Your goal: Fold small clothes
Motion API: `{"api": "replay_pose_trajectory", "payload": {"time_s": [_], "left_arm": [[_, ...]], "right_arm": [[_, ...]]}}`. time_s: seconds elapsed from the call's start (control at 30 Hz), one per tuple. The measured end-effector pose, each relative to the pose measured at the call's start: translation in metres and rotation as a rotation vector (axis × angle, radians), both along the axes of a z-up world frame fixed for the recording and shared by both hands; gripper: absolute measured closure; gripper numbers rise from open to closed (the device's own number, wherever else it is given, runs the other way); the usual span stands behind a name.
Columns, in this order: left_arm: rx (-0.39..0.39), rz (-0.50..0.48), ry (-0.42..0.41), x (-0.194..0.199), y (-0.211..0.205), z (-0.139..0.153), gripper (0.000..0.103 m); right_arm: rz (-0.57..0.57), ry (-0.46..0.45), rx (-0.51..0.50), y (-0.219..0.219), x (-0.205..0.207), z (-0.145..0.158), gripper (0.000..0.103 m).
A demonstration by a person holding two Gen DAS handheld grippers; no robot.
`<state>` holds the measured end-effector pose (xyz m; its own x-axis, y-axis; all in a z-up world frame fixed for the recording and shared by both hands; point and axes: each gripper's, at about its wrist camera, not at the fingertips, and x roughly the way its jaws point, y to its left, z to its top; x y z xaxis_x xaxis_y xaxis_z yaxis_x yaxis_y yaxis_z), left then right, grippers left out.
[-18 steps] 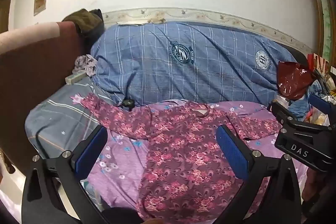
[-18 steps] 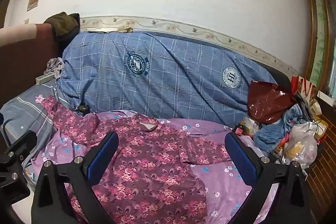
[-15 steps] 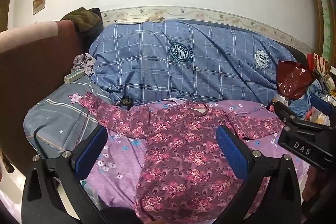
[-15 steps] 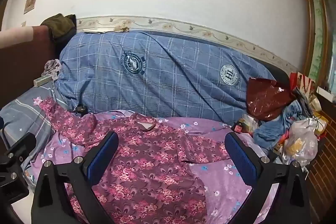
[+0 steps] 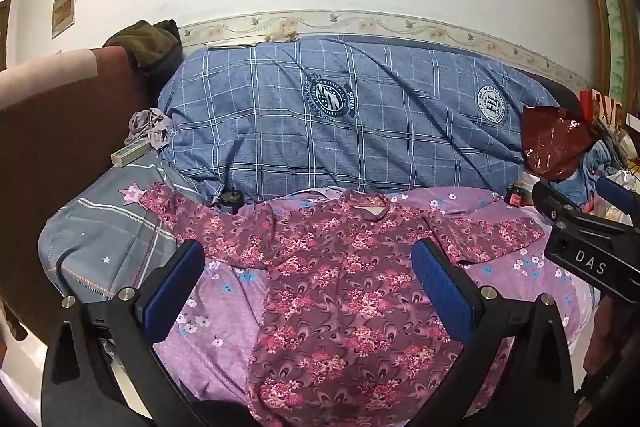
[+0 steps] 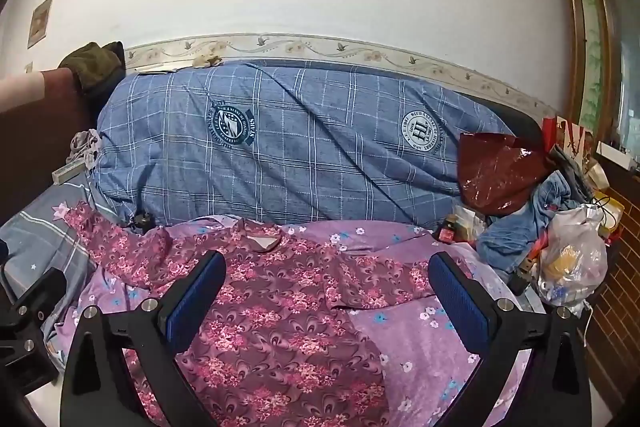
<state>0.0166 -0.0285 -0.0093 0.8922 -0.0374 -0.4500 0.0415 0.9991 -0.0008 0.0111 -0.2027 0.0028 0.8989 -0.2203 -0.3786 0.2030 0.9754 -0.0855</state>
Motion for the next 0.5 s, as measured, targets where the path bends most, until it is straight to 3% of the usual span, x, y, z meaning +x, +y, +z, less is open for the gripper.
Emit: {"api": "replay_pose_trajectory", "payload": {"time_s": [0.5], "left_arm": [[0.005,-0.006,0.054,0.017,-0.001,-0.017,0.0]], "right_arm": [[-0.009,0.021,-0.005,-0.001,0.01,-0.008,0.001]]}}
